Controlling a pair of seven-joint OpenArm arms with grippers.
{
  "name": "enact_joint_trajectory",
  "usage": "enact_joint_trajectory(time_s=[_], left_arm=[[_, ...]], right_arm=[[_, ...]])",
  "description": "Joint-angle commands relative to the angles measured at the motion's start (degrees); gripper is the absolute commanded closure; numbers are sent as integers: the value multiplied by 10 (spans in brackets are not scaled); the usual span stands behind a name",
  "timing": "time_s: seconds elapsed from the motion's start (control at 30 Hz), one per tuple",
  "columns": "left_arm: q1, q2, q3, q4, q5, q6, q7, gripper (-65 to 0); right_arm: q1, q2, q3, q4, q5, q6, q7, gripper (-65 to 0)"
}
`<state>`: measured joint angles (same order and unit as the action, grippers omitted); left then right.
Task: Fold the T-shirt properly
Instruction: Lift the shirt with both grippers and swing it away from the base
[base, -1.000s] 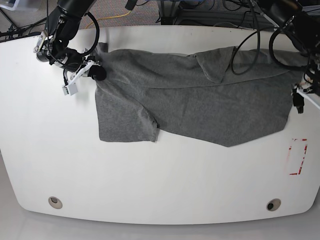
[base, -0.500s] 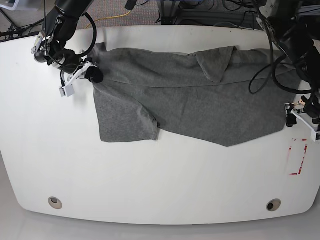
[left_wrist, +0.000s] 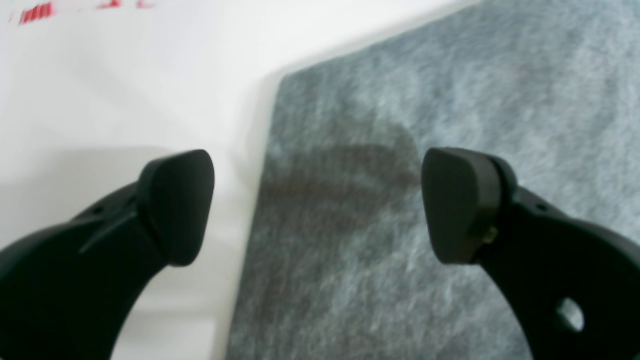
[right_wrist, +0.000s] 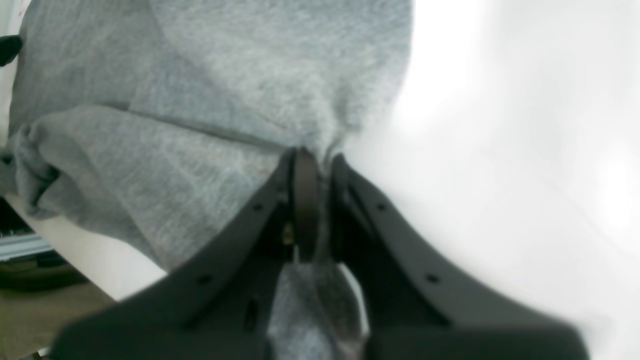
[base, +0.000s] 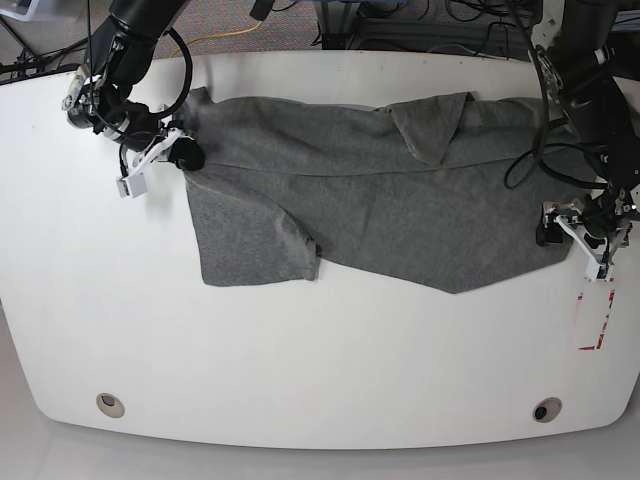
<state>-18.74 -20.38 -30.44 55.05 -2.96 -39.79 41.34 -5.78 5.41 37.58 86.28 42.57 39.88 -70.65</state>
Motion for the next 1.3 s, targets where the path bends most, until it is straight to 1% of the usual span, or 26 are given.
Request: enact_joint_trajectory(time_s=[0.0, 0.13, 0.2, 0.3, 0.33, 0.43, 0.53, 0.6, 0.63, 0.7, 0.73, 0.83, 0.9, 1.07, 1.27], left_arm=[[-13, -10, 4, 5, -8, -2, -17, -626], [-11, -8, 37, 6, -9, -2, -17, -626], [-10, -8, 40, 6, -9, -2, -13, -622], [-10, -1, 41, 5, -9, -2, -12, -567], [-10, 1, 40, 5, -9, -2, -12, -532], [-10, 4, 40, 5, -6, -2, -12, -460], [-10, 6, 40, 5, -4, -2, -15, -342], [-10, 6, 40, 6, -4, -2, -16, -208], [-10, 6, 40, 6, -4, -2, -16, -128], [-10, 6, 40, 8, -4, -2, -16, -18], [-9, 6, 41, 9, -3, -2, -16, 0], [3, 5, 41, 16, -4, -2, -16, 0], [11, 5, 41, 42, -4, -2, -14, 0], [52, 7, 41, 152, -3, -2, -12, 0], [77, 8, 41, 241, -4, -2, -11, 0]], right_arm=[[6, 7, 2, 10, 13, 1, 11, 0], [6, 7, 4, 10, 13, 1, 12, 0], [6, 6, 4, 10, 13, 1, 12, 0], [6, 6, 5, 10, 13, 1, 15, 0], [6, 7, 5, 10, 13, 1, 19, 0], [6, 8, 5, 10, 13, 1, 23, 0], [6, 12, 4, 10, 13, 1, 25, 0], [6, 24, 2, 10, 13, 1, 34, 0], [6, 28, 2, 10, 13, 1, 42, 0], [6, 35, 2, 10, 13, 1, 51, 0], [6, 41, 1, 10, 13, 1, 55, 0], [6, 53, 1, 11, 13, 1, 57, 0], [13, 62, 1, 11, 13, 1, 57, 0], [26, 88, 1, 11, 14, 1, 57, 0], [49, 93, 1, 55, 14, 1, 57, 0]])
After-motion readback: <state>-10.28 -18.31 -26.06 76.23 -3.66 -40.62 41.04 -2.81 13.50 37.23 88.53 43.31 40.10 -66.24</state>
